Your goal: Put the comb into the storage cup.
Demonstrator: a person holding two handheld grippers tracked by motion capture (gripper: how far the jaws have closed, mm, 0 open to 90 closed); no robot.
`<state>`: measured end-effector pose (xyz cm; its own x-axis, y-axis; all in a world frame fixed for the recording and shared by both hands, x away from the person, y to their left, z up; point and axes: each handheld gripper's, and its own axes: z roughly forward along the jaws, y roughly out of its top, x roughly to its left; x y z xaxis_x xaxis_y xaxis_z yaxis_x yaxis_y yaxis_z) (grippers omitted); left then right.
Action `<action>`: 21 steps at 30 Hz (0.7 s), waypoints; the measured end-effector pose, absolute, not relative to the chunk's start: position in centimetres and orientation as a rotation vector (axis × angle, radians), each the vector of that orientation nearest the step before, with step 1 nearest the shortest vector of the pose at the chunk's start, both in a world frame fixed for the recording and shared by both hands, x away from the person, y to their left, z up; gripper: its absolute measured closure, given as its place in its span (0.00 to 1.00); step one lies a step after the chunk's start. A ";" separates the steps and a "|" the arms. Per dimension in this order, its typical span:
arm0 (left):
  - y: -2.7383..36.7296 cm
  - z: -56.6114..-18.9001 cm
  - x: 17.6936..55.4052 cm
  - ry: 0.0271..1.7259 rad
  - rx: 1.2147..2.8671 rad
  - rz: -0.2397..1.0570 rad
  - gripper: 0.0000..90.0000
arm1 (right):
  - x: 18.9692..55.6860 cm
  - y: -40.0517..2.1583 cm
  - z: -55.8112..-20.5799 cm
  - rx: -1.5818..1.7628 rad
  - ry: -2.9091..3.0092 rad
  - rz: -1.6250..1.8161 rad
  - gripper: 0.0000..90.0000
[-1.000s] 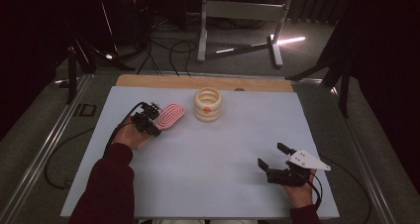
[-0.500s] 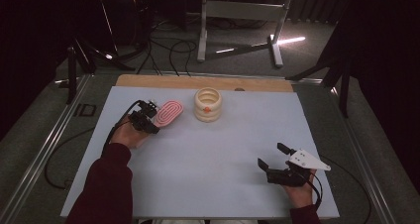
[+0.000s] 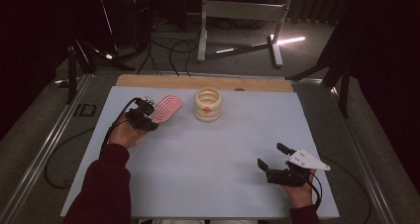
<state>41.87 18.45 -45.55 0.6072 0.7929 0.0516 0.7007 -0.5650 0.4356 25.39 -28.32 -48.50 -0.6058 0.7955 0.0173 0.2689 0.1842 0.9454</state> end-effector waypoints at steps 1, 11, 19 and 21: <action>18.5 -45.4 41.8 1.196 2.460 0.347 0.77 | 25.4 -28.3 -48.5 0.996 1.978 1.425 0.09; 19.0 -44.2 41.3 1.187 2.402 0.390 0.77 | 25.4 -28.3 -48.6 0.994 1.985 1.423 0.09; 19.1 -43.3 40.7 1.169 2.363 0.429 0.77 | 25.5 -28.3 -48.6 0.998 1.986 1.422 0.09; 19.1 -43.0 40.6 1.159 2.354 0.443 0.77 | 25.5 -28.3 -48.6 1.000 1.985 1.423 0.09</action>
<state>40.56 19.07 -43.00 0.5895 0.8041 0.0768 0.6501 -0.5287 0.5458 25.47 -28.29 -48.62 -0.6069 0.7945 0.0213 0.2750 0.1848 0.9435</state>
